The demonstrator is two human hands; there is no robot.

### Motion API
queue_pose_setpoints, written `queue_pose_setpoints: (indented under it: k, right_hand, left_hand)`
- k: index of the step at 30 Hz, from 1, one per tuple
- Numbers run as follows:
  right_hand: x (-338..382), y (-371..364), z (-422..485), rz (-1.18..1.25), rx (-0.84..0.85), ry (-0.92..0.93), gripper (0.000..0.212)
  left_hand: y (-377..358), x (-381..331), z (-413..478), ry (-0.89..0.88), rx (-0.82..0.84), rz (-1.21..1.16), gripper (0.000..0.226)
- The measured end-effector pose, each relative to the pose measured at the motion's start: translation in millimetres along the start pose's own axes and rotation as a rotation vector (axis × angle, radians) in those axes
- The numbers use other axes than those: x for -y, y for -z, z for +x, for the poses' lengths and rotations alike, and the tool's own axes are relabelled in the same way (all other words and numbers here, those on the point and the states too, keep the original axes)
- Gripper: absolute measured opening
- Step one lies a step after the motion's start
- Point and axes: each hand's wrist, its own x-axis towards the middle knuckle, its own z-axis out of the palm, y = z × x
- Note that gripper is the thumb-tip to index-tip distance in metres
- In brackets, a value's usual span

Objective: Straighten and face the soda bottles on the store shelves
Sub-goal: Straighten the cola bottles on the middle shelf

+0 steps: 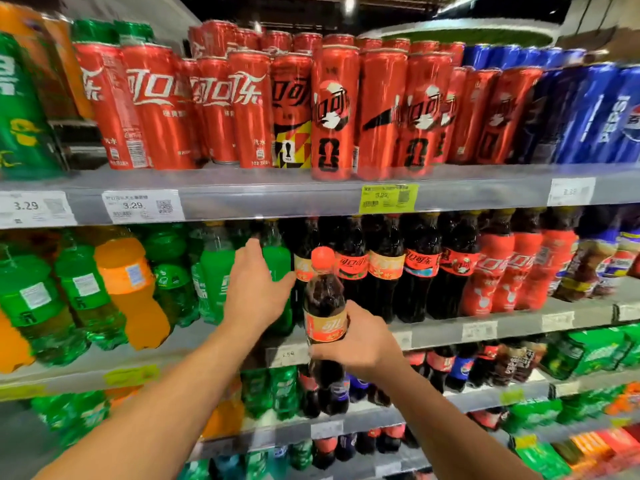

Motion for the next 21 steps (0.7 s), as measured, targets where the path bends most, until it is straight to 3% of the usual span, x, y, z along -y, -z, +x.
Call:
queue_pose_setpoints:
  k: [10,14,21]
  right_hand:
    - [2,-10,19,0.145,0.061,0.074,0.050]
    - [-1,-8,21,0.173,0.040,0.083,0.050]
    - [4,2,22,0.167,0.032,0.131,0.048]
  left_hand:
    - [-20,-16,13,0.125,-0.130,0.054,0.046]
    - [-17,-15,4,0.053,-0.149,0.057,0.045]
    - [4,-3,-36,-0.126,-0.201,-0.024,0.081]
